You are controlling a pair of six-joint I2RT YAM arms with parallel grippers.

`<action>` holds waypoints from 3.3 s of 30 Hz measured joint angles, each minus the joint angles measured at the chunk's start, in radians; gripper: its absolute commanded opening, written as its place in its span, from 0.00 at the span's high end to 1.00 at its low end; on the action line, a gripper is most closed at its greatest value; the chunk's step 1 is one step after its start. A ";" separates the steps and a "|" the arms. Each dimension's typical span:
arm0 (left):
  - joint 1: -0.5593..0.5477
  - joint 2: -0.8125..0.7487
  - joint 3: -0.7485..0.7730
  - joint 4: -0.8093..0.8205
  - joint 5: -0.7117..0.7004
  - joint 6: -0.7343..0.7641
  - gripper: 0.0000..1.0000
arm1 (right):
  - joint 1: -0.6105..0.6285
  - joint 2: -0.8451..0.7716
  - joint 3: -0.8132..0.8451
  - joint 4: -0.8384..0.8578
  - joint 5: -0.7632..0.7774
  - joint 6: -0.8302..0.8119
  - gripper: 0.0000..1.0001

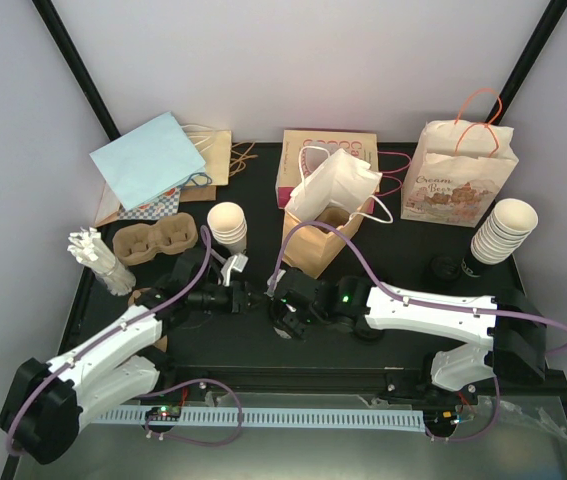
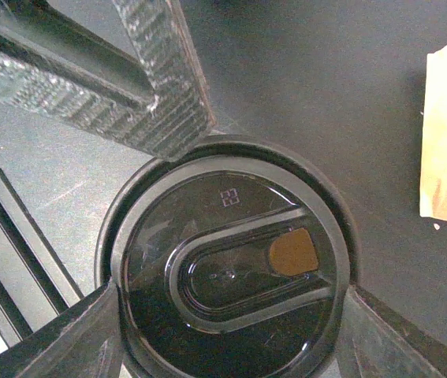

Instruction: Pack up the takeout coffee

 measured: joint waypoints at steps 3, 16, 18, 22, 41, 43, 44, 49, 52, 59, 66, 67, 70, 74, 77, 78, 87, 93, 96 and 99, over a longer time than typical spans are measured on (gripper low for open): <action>0.000 0.021 -0.010 0.018 0.012 -0.001 0.59 | 0.000 0.000 0.000 0.001 -0.001 0.000 0.39; 0.000 0.077 -0.019 0.060 0.057 0.009 0.68 | 0.000 0.002 0.000 0.002 -0.002 0.000 0.39; 0.000 0.076 -0.024 0.069 0.058 0.007 0.65 | 0.000 0.002 0.000 0.002 -0.002 0.001 0.39; 0.001 0.047 -0.050 0.092 0.050 -0.006 0.64 | 0.000 0.002 0.000 0.002 -0.002 0.000 0.39; 0.003 0.031 -0.106 0.119 0.050 -0.032 0.67 | 0.000 0.003 0.000 0.005 -0.006 -0.003 0.39; 0.003 0.041 -0.103 0.119 0.053 -0.026 0.67 | 0.000 0.003 0.000 0.005 -0.006 -0.004 0.39; 0.004 0.048 -0.099 0.117 0.055 -0.022 0.67 | 0.000 0.003 0.000 0.005 -0.006 -0.004 0.39; 0.007 0.082 -0.074 0.094 0.062 0.006 0.70 | 0.000 0.003 0.000 0.002 -0.005 -0.003 0.39; 0.006 0.088 -0.063 0.079 0.062 0.018 0.70 | 0.000 0.003 0.001 0.002 -0.004 -0.003 0.39; -0.010 0.089 -0.047 0.053 0.039 0.027 0.70 | 0.000 0.006 0.005 -0.005 -0.003 -0.003 0.39; -0.023 0.084 -0.042 0.047 0.018 0.026 0.70 | 0.000 0.006 0.006 -0.010 0.003 0.001 0.40; -0.025 0.076 -0.042 0.045 0.013 0.026 0.70 | 0.001 0.006 0.006 -0.010 0.005 0.002 0.40; -0.034 0.032 -0.040 0.016 -0.023 0.025 0.63 | 0.006 0.005 0.006 -0.008 0.013 0.006 0.42; -0.040 -0.041 -0.019 -0.069 -0.071 0.025 0.51 | 0.011 0.003 0.006 -0.010 0.021 0.024 0.42; -0.040 -0.094 0.018 -0.122 -0.099 0.025 0.50 | 0.012 0.000 0.006 -0.015 0.027 0.035 0.42; -0.040 -0.108 0.029 -0.131 -0.105 0.025 0.50 | 0.013 -0.002 0.006 -0.019 0.028 0.040 0.42; -0.040 -0.157 0.070 -0.215 -0.132 0.027 0.49 | 0.016 -0.076 0.026 -0.150 0.069 0.095 0.41; -0.040 -0.159 0.166 -0.261 -0.154 0.045 0.49 | 0.012 -0.155 0.150 -0.244 0.093 0.129 0.40; -0.040 -0.145 0.221 -0.270 -0.159 0.058 0.49 | -0.005 -0.163 0.199 -0.289 0.084 0.150 0.41; -0.040 -0.118 0.260 -0.282 -0.159 0.072 0.49 | -0.032 -0.155 0.214 -0.332 0.070 0.174 0.42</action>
